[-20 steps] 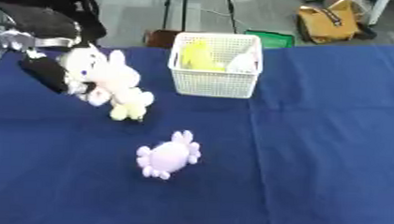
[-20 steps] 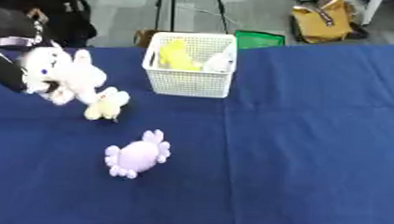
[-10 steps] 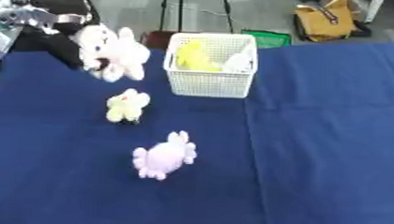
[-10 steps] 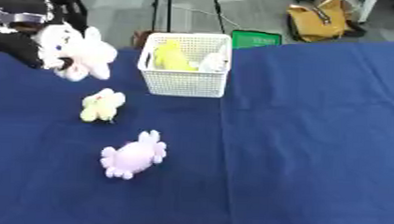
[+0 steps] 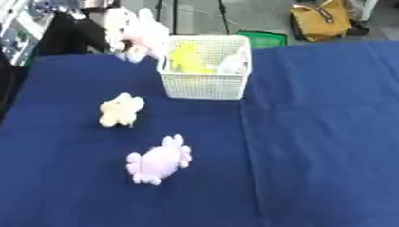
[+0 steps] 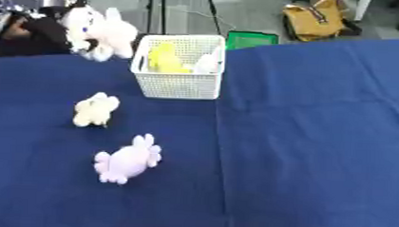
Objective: Pick up objects on the table and place them in the box.
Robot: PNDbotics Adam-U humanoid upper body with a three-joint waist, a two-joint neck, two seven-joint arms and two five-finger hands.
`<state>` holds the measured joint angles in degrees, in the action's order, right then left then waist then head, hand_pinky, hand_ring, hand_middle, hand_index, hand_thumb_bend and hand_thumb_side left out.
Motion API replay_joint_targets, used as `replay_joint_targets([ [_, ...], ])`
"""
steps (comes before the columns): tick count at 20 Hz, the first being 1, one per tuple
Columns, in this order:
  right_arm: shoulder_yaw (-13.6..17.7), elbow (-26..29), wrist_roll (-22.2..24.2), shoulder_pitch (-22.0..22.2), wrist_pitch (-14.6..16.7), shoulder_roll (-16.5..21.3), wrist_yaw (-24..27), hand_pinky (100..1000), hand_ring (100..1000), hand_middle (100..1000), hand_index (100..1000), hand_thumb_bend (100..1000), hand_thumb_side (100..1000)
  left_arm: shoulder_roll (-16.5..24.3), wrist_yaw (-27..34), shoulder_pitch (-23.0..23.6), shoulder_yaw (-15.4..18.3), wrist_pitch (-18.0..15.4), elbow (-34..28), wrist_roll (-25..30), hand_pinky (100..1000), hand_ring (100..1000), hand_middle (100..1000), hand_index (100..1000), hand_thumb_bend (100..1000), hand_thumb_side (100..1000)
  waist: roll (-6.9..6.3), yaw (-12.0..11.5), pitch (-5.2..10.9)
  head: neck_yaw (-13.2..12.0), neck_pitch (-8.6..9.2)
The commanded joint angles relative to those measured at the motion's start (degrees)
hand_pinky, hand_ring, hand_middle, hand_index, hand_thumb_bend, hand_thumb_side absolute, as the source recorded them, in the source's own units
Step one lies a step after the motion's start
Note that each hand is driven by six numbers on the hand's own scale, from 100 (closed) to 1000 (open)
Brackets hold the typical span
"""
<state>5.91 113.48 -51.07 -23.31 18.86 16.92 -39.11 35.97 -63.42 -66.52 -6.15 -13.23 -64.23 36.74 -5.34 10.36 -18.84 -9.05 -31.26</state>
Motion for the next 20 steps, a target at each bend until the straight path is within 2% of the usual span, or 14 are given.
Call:
replay_joint_targets([
  [1,-0.3,1.1,-0.9,-1.1,1.3,1.1,0.7,740,690,572,783,100,847,-0.5,-3.4,-2.7,1.8,0.4,3.6,-4.4,738,687,609,527,109,634,-0.04,0.5,0.76,-0.7,1.19],
  [12,-1.2,1.1,-0.9,-2.8,1.9,0.8,1.2,740,688,571,783,100,844,-3.9,-12.5,-6.7,4.3,4.2,11.4,-15.6,733,675,601,519,100,633,-1.10,3.4,-0.83,-3.4,2.47],
  [15,-1.6,1.1,-0.9,-3.8,2.3,0.4,1.5,740,687,570,783,100,843,-4.9,-15.1,-7.5,5.3,6.7,12.9,-19.6,734,666,595,516,100,627,-1.46,4.9,-1.78,-4.7,3.41],
  [20,-2.2,1.1,-0.9,-5.0,2.7,-0.2,2.1,741,686,569,783,100,841,-6.3,-19.6,-8.4,5.7,10.2,15.2,-26.1,731,666,594,517,100,618,-1.60,6.5,-2.94,-6.7,3.74],
])
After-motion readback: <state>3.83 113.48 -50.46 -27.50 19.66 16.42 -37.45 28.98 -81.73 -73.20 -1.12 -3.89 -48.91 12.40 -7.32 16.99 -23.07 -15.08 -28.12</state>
